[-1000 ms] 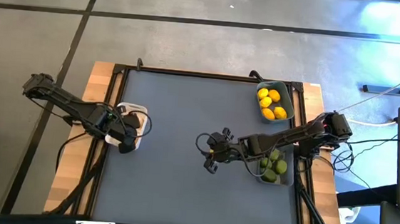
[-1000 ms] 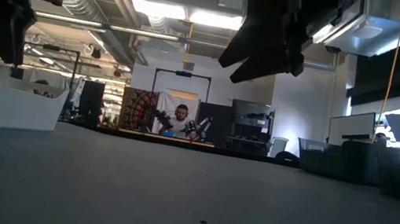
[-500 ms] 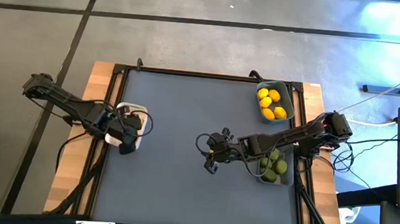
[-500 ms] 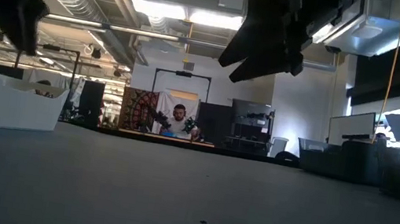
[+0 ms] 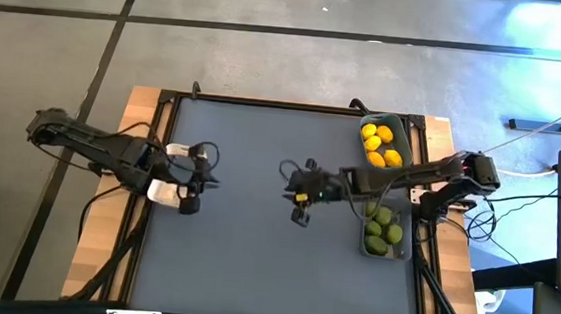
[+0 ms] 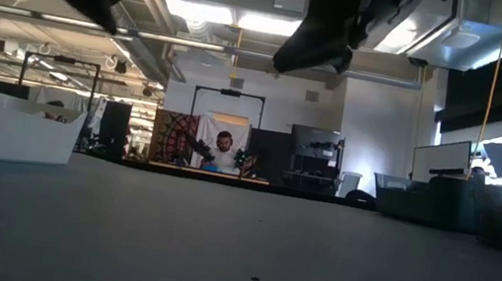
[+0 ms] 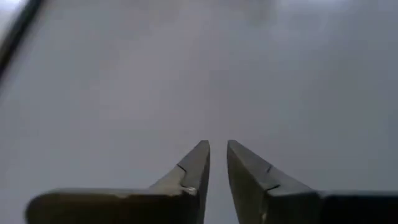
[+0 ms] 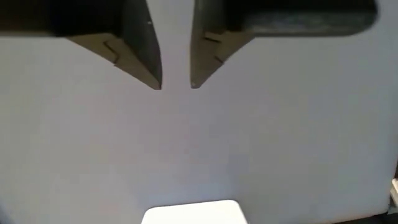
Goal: Sort produce into baskets
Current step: Return to Home Position
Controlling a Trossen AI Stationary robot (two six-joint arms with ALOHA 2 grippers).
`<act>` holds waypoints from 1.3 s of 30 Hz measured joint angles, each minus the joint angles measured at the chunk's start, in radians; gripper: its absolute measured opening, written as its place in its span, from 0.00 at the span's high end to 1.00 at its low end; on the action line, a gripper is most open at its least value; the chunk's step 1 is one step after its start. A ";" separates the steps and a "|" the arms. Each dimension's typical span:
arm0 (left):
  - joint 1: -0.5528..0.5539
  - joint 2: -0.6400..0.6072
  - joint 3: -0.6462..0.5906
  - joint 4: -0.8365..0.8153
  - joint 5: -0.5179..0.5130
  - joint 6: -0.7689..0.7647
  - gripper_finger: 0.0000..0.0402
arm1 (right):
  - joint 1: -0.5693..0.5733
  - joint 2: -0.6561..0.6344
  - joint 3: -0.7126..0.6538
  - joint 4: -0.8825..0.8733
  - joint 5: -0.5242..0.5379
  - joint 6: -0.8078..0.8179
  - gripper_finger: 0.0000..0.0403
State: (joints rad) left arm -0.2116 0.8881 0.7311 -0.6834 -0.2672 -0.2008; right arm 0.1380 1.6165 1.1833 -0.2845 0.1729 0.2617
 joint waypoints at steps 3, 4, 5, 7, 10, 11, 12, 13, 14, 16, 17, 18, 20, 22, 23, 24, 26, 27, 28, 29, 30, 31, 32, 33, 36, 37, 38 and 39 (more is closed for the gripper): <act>0.037 -0.017 -0.002 0.049 0.007 0.088 0.92 | -0.045 -0.014 -0.001 -0.002 -0.069 -0.058 0.85; 0.048 -0.020 -0.003 0.062 0.008 0.111 0.93 | -0.057 -0.018 -0.001 -0.003 -0.078 -0.076 0.87; 0.060 -0.024 -0.003 0.076 0.009 0.136 0.94 | -0.066 -0.021 -0.001 -0.004 -0.080 -0.091 0.89; 0.080 -0.034 -0.003 0.096 0.011 0.181 0.96 | -0.088 -0.026 -0.001 -0.005 -0.087 -0.123 0.93; 0.107 -0.060 -0.003 0.144 0.043 0.237 0.99 | -0.114 -0.032 -0.006 -0.011 -0.151 -0.164 0.97; 0.115 -0.071 -0.003 0.157 0.063 0.252 0.99 | -0.121 -0.035 -0.013 -0.002 -0.175 -0.167 0.98; 0.122 -0.083 -0.003 0.170 0.084 0.267 0.99 | -0.128 -0.044 -0.026 0.003 -0.193 -0.169 0.99; 0.129 -0.094 -0.003 0.174 0.106 0.285 0.99 | -0.134 -0.054 -0.043 0.004 -0.202 -0.167 0.99; 0.134 -0.104 -0.003 0.174 0.127 0.304 0.99 | -0.135 -0.065 -0.063 0.021 -0.209 -0.164 0.99; 0.144 -0.120 -0.004 0.175 0.160 0.328 0.98 | -0.134 -0.096 -0.125 0.078 -0.212 -0.159 0.99; 0.148 -0.125 -0.004 0.187 0.167 0.331 0.99 | -0.132 -0.115 -0.162 0.114 -0.215 -0.156 0.98; 0.153 -0.131 -0.004 0.205 0.176 0.332 0.99 | -0.132 -0.138 -0.201 0.157 -0.218 -0.143 0.97; 0.157 -0.136 -0.004 0.233 0.206 0.337 1.00 | -0.132 -0.190 -0.283 0.242 -0.218 -0.122 0.96; 0.156 -0.139 -0.004 0.256 0.232 0.359 0.99 | -0.132 -0.250 -0.368 0.327 -0.218 -0.105 0.96; 0.155 -0.140 -0.005 0.267 0.246 0.366 0.99 | -0.132 -0.276 -0.408 0.360 -0.217 -0.098 0.96; 0.155 -0.140 -0.005 0.281 0.254 0.372 0.99 | -0.132 -0.306 -0.446 0.400 -0.217 -0.086 0.96; 0.156 -0.144 -0.005 0.285 0.257 0.383 0.98 | -0.132 -0.372 -0.516 0.456 -0.217 -0.073 0.97; 0.156 -0.146 -0.005 0.286 0.257 0.383 0.98 | -0.132 -0.407 -0.546 0.479 -0.217 -0.061 0.97; 0.158 -0.148 -0.005 0.284 0.259 0.383 0.98 | -0.132 -0.443 -0.575 0.489 -0.217 -0.056 0.97; 0.160 -0.149 -0.005 0.283 0.259 0.379 0.98 | -0.132 -0.480 -0.604 0.493 -0.217 -0.049 0.97; 0.161 -0.151 -0.005 0.285 0.259 0.375 0.98 | -0.132 -0.516 -0.633 0.501 -0.217 -0.040 0.97; 0.160 -0.153 -0.005 0.282 0.259 0.371 0.98 | -0.132 -0.553 -0.659 0.509 -0.215 -0.033 0.97; 0.160 -0.154 -0.005 0.281 0.259 0.365 0.98 | -0.132 -0.592 -0.684 0.519 -0.210 -0.031 0.97; 0.160 -0.154 -0.005 0.283 0.259 0.361 0.98 | -0.132 -0.630 -0.709 0.528 -0.208 -0.029 0.97; 0.160 -0.154 -0.005 0.283 0.259 0.358 0.98 | -0.132 -0.736 -0.775 0.528 -0.173 -0.025 0.97; 0.160 -0.154 -0.005 0.283 0.259 0.356 0.98 | -0.132 -0.767 -0.793 0.528 -0.157 -0.024 0.97; 0.160 -0.154 -0.005 0.283 0.259 0.356 0.98 | -0.132 -0.798 -0.811 0.529 -0.138 -0.024 0.96; 0.160 -0.154 -0.005 0.283 0.259 0.357 0.98 | -0.132 -0.828 -0.829 0.530 -0.119 -0.024 0.96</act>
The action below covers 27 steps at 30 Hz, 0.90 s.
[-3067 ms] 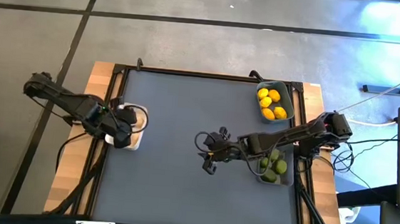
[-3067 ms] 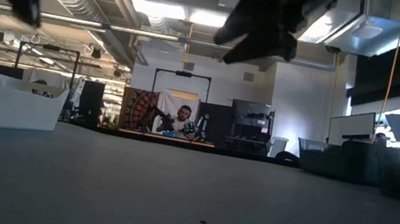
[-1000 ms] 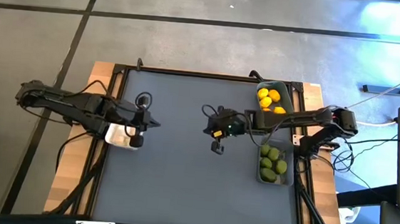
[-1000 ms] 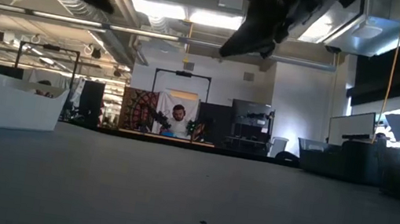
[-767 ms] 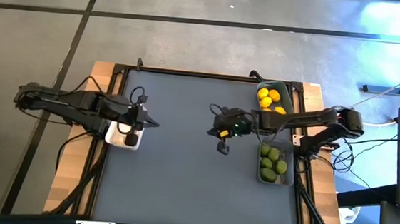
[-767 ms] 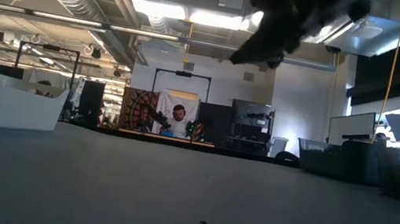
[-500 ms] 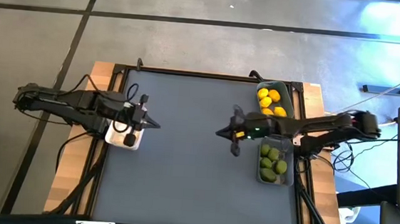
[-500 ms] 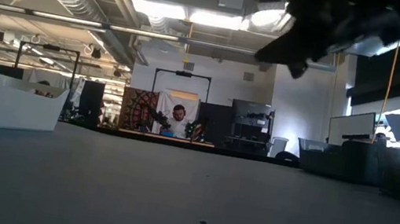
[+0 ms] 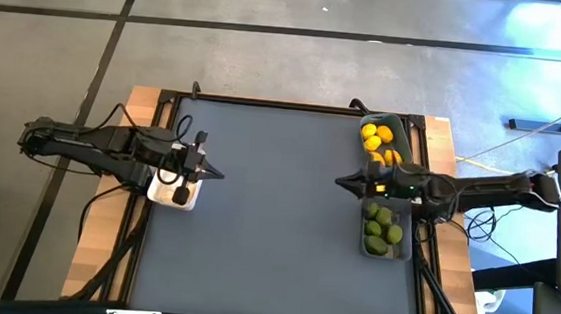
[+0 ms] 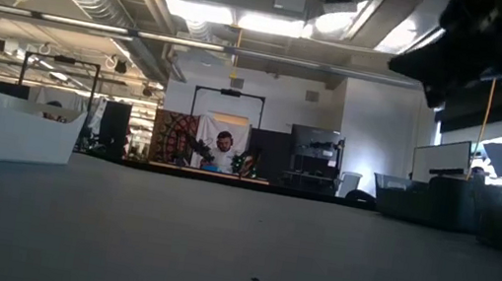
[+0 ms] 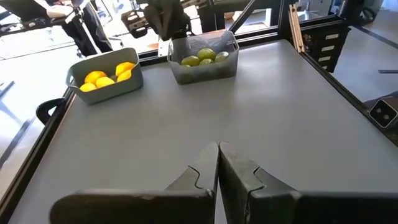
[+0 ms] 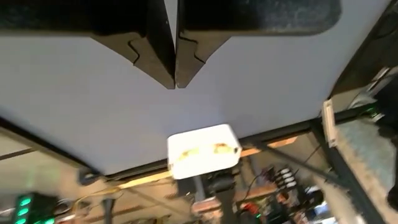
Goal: Sort produce into baskets
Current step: Return to Home Position
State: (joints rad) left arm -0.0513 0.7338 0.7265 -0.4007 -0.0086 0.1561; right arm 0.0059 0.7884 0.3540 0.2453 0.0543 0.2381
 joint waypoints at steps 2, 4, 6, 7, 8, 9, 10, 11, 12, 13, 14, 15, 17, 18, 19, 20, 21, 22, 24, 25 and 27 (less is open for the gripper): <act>0.000 0.000 0.000 0.001 0.000 0.001 0.98 | 0.000 -0.055 -0.034 -0.001 0.037 0.000 0.96; 0.000 0.000 0.000 0.001 0.000 0.001 0.98 | 0.000 -0.103 -0.065 0.000 0.065 0.000 0.96; 0.000 0.000 0.000 0.001 0.000 0.000 0.98 | 0.000 -0.155 -0.097 -0.002 0.076 0.000 0.96; 0.000 0.000 0.000 0.001 0.000 -0.001 0.98 | 0.000 -0.185 -0.111 -0.004 0.077 0.000 0.96; 0.000 0.000 0.000 0.001 0.000 -0.005 0.98 | 0.000 -0.211 -0.121 -0.001 0.077 0.000 0.96; 0.000 0.000 0.000 0.001 -0.001 -0.005 0.98 | 0.000 -0.235 -0.132 0.006 0.077 0.000 0.96; 0.000 0.000 0.000 0.001 -0.001 -0.005 0.98 | 0.000 -0.258 -0.146 0.005 0.077 0.000 0.96; 0.000 0.000 0.000 0.001 -0.001 -0.006 0.98 | 0.000 -0.281 -0.160 -0.001 0.077 -0.003 0.96; 0.000 -0.001 0.000 0.001 -0.001 -0.006 0.98 | 0.000 -0.302 -0.173 -0.003 0.078 -0.003 0.96; 0.000 -0.001 0.000 0.001 -0.001 -0.007 0.98 | 0.000 -0.323 -0.185 -0.003 0.082 -0.003 0.96; 0.000 -0.001 0.000 0.001 -0.001 -0.009 0.98 | 0.000 -0.344 -0.198 -0.003 0.088 -0.004 0.96; 0.000 -0.001 0.000 0.001 -0.001 -0.011 0.98 | 0.000 -0.367 -0.208 -0.008 0.093 -0.004 0.96; 0.000 -0.001 0.000 0.001 -0.001 -0.015 0.98 | 0.000 -0.412 -0.231 -0.014 0.094 -0.004 0.96; 0.000 -0.001 0.000 0.001 -0.001 -0.018 0.98 | 0.000 -0.433 -0.244 -0.016 0.094 -0.004 0.96; 0.000 -0.001 0.000 0.001 -0.001 -0.019 0.98 | 0.000 -0.454 -0.257 -0.016 0.095 -0.004 0.96; 0.000 -0.001 0.000 0.001 -0.001 -0.019 0.98 | 0.000 -0.475 -0.269 -0.018 0.095 -0.003 0.96; 0.000 -0.001 0.000 0.001 -0.001 -0.019 0.98 | 0.000 -0.494 -0.282 -0.018 0.095 -0.002 0.96; 0.000 -0.001 0.000 0.002 -0.001 -0.019 0.98 | 0.000 -0.515 -0.297 -0.014 0.095 -0.002 0.96; 0.000 -0.001 0.000 0.002 -0.001 -0.016 0.98 | 0.000 -0.550 -0.322 -0.009 0.094 -0.002 0.96; 0.000 -0.001 0.000 0.003 -0.001 -0.014 0.98 | 0.000 -0.566 -0.333 -0.011 0.092 -0.002 0.96; 0.000 -0.001 0.000 0.016 -0.001 -0.014 0.98 | 0.000 -0.596 -0.341 -0.020 0.088 -0.004 0.96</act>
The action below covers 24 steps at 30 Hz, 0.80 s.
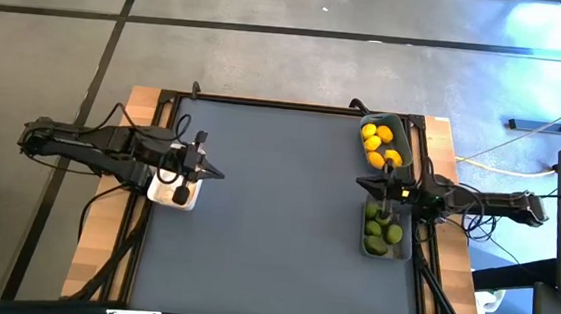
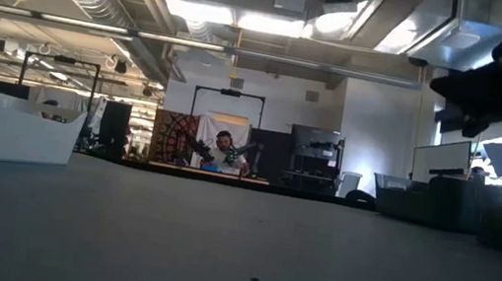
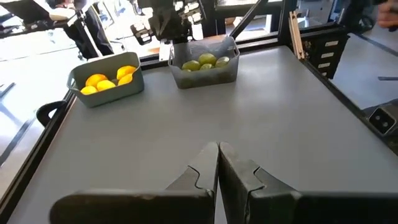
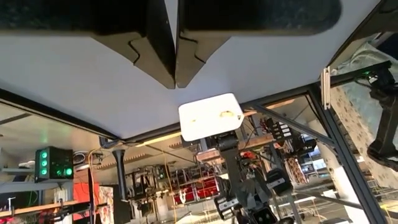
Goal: Sort produce into baskets
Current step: Return to Home Position
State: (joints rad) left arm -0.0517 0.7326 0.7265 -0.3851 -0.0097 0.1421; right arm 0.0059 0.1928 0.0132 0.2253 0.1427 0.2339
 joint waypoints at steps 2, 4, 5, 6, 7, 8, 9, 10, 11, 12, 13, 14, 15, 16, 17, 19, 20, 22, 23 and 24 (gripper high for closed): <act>0.000 0.000 0.000 0.017 0.019 0.000 0.98 | 0.000 -0.027 0.000 -0.038 -0.003 -0.006 0.96; 0.000 -0.001 0.000 0.028 0.045 -0.001 0.98 | 0.000 -0.048 0.000 -0.077 -0.003 -0.018 0.96; 0.000 -0.001 0.000 0.030 0.051 -0.001 0.98 | 0.000 -0.057 -0.001 -0.091 -0.002 -0.022 0.96; 0.000 -0.002 -0.002 0.033 0.053 0.000 0.98 | 0.000 -0.063 -0.001 -0.103 -0.002 -0.022 0.96; 0.000 -0.006 -0.016 0.054 0.054 0.001 0.98 | 0.000 -0.066 -0.001 -0.112 -0.002 -0.022 0.96; 0.000 -0.016 -0.039 0.082 0.053 0.001 0.98 | 0.000 -0.067 -0.002 -0.125 -0.004 -0.022 0.96; 0.000 -0.031 -0.069 0.115 0.053 -0.002 0.98 | 0.000 -0.067 -0.002 -0.143 -0.008 -0.022 0.96; 0.000 -0.048 -0.104 0.154 0.054 -0.008 0.98 | 0.000 -0.067 -0.002 -0.156 -0.013 -0.022 0.96; 0.000 -0.071 -0.141 0.195 0.054 -0.019 0.98 | 0.000 -0.067 -0.002 -0.162 -0.015 -0.022 0.96; 0.000 -0.098 -0.179 0.228 0.054 -0.033 0.98 | 0.000 -0.067 -0.003 -0.166 -0.015 -0.021 0.96; 0.000 -0.127 -0.215 0.259 0.053 -0.051 0.98 | 0.000 -0.067 -0.003 -0.171 -0.015 -0.015 0.96; 0.000 -0.157 -0.249 0.284 0.053 -0.072 0.98 | 0.000 -0.067 -0.003 -0.176 -0.017 -0.005 0.96; 0.000 -0.188 -0.280 0.305 0.054 -0.092 0.98 | 0.000 -0.066 -0.003 -0.177 -0.021 0.001 0.96; 0.000 -0.221 -0.310 0.323 0.053 -0.108 0.98 | 0.000 -0.066 -0.003 -0.177 -0.021 0.009 0.96; 0.000 -0.255 -0.336 0.338 0.053 -0.121 0.98 | 0.000 -0.064 -0.003 -0.177 -0.021 0.022 0.96; 0.000 -0.323 -0.383 0.375 0.051 -0.143 0.98 | 0.000 -0.061 -0.004 -0.177 -0.021 0.028 0.96; 0.000 -0.353 -0.403 0.386 0.049 -0.148 0.98 | 0.000 -0.061 -0.004 -0.177 -0.021 0.028 0.96; 0.000 -0.410 -0.442 0.410 0.040 -0.164 0.98 | 0.000 -0.061 -0.004 -0.177 -0.021 0.028 0.96; 0.000 -0.436 -0.460 0.416 0.034 -0.168 0.98 | 0.000 -0.061 -0.004 -0.177 -0.021 0.028 0.96; 0.000 -0.460 -0.477 0.419 0.030 -0.171 0.98 | 0.000 -0.060 -0.004 -0.177 -0.021 0.028 0.96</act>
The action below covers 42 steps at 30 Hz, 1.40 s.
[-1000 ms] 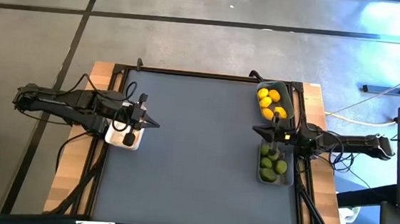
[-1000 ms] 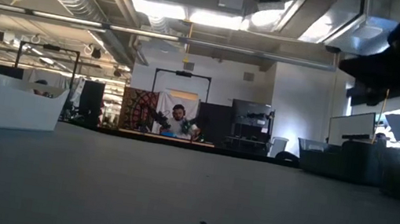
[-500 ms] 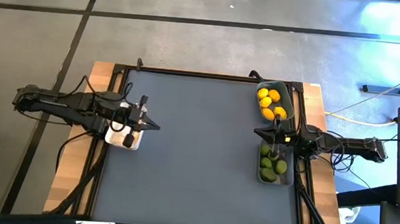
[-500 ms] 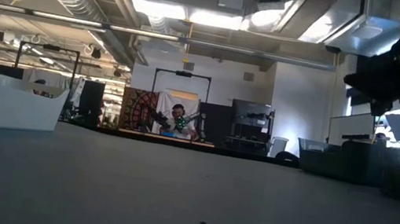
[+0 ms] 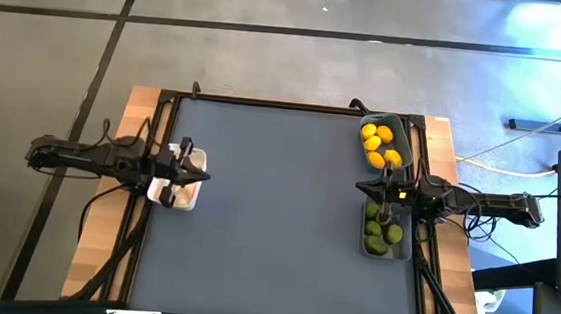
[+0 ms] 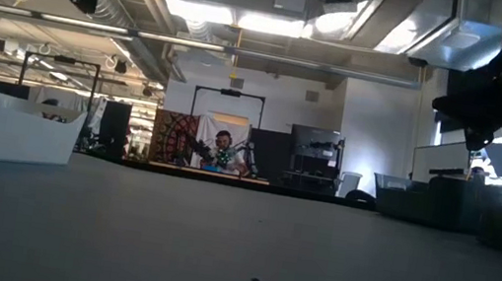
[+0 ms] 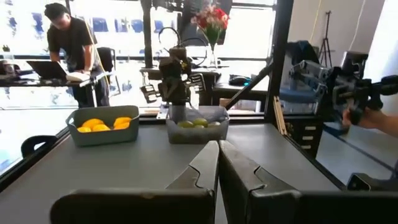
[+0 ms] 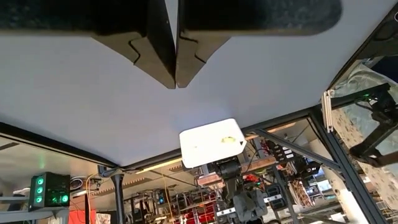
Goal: Sort produce into baskets
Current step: Return to Home Position
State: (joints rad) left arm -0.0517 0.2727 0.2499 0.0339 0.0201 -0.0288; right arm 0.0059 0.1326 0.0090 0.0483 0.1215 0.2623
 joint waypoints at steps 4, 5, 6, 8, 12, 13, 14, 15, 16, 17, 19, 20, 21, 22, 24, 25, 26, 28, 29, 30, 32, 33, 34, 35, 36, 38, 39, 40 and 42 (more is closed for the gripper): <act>0.000 -0.081 -0.068 0.009 -0.002 -0.013 0.98 | 0.000 0.000 0.000 0.000 0.000 0.000 0.96; 0.000 -0.100 -0.084 0.010 -0.005 -0.021 0.98 | 0.000 0.000 -0.001 0.000 0.000 0.000 0.96; 0.000 -0.119 -0.100 0.011 -0.008 -0.030 0.98 | 0.000 0.000 -0.001 0.000 0.000 0.001 0.96; 0.000 -0.161 -0.128 0.008 -0.011 -0.041 0.98 | 0.000 0.000 -0.001 0.001 0.000 0.001 0.96; 0.000 -0.240 -0.180 0.008 -0.031 -0.039 0.98 | 0.000 0.000 -0.001 0.001 0.000 0.002 0.96; 0.000 -0.256 -0.193 0.008 -0.035 -0.039 0.98 | 0.000 0.000 -0.001 0.001 0.000 0.002 0.96; 0.000 -0.270 -0.205 0.005 -0.038 -0.038 0.98 | 0.000 0.000 -0.001 0.001 0.001 0.002 0.96; 0.000 -0.273 -0.218 0.009 -0.044 -0.037 0.98 | 0.000 0.000 -0.001 0.001 0.001 0.002 0.96; 0.000 -0.269 -0.230 0.015 -0.051 -0.037 0.98 | 0.000 0.000 -0.001 0.001 0.001 0.002 0.96; 0.000 -0.270 -0.243 0.009 -0.062 -0.033 0.98 | 0.000 0.000 -0.001 0.001 0.001 0.002 0.96; 0.000 -0.266 -0.242 -0.015 -0.087 -0.017 0.98 | 0.000 0.000 -0.001 0.001 0.001 0.002 0.96; 0.000 -0.266 -0.242 -0.010 -0.091 -0.007 0.98 | 0.000 0.000 -0.002 0.001 0.001 0.002 0.96; 0.000 -0.269 -0.242 0.000 -0.093 0.002 0.98 | 0.000 0.001 -0.002 0.001 0.001 0.002 0.96; 0.000 -0.269 -0.242 0.013 -0.096 0.010 0.98 | 0.000 0.001 -0.002 0.001 0.001 0.002 0.96; 0.000 -0.269 -0.242 0.026 -0.127 0.035 0.98 | 0.000 0.001 -0.002 0.001 0.001 0.002 0.96; 0.000 -0.269 -0.242 0.025 -0.147 0.048 0.98 | 0.000 0.001 -0.002 0.001 0.001 0.002 0.96; 0.000 -0.269 -0.242 0.022 -0.162 0.059 0.98 | 0.000 0.001 -0.002 0.001 0.001 0.002 0.96; 0.000 -0.268 -0.241 0.001 -0.166 0.065 0.98 | 0.000 0.001 -0.002 0.001 0.001 0.002 0.96; 0.000 -0.262 -0.241 0.000 -0.164 0.065 0.98 | 0.000 0.001 -0.002 0.001 0.001 0.002 0.96; 0.000 -0.258 -0.241 -0.001 -0.164 0.064 0.98 | 0.000 0.001 -0.002 0.002 0.001 0.002 0.96; 0.000 -0.257 -0.241 0.000 -0.164 0.056 0.98 | 0.000 0.001 -0.002 0.002 0.001 0.002 0.96; 0.000 -0.257 -0.241 0.000 -0.164 0.056 0.98 | 0.000 0.001 -0.002 0.002 0.001 0.002 0.96; 0.000 -0.257 -0.241 -0.001 -0.164 0.058 0.98 | 0.000 0.001 -0.002 0.002 0.001 0.002 0.96; 0.000 -0.257 -0.241 -0.001 -0.164 0.069 0.98 | 0.000 0.001 -0.002 0.002 0.001 0.002 0.96; 0.000 -0.257 -0.242 -0.001 -0.164 0.083 0.98 | 0.000 0.001 -0.002 0.002 0.001 0.002 0.96; 0.000 -0.257 -0.241 -0.001 -0.164 0.100 0.98 | 0.000 0.001 -0.002 0.002 0.001 0.002 0.96; 0.000 -0.257 -0.241 -0.001 -0.164 0.106 0.98 | 0.000 0.001 -0.002 0.002 0.001 0.002 0.96; 0.000 -0.257 -0.241 -0.001 -0.164 0.106 0.98 | 0.000 0.001 -0.002 0.002 0.001 0.002 0.96; 0.000 -0.257 -0.241 -0.001 -0.164 0.105 0.98 | 0.000 0.001 -0.002 0.001 0.002 0.002 0.96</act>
State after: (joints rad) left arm -0.0515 0.0154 0.0086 0.0334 -0.1436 0.0765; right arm 0.0059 0.1333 0.0074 0.0496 0.1230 0.2642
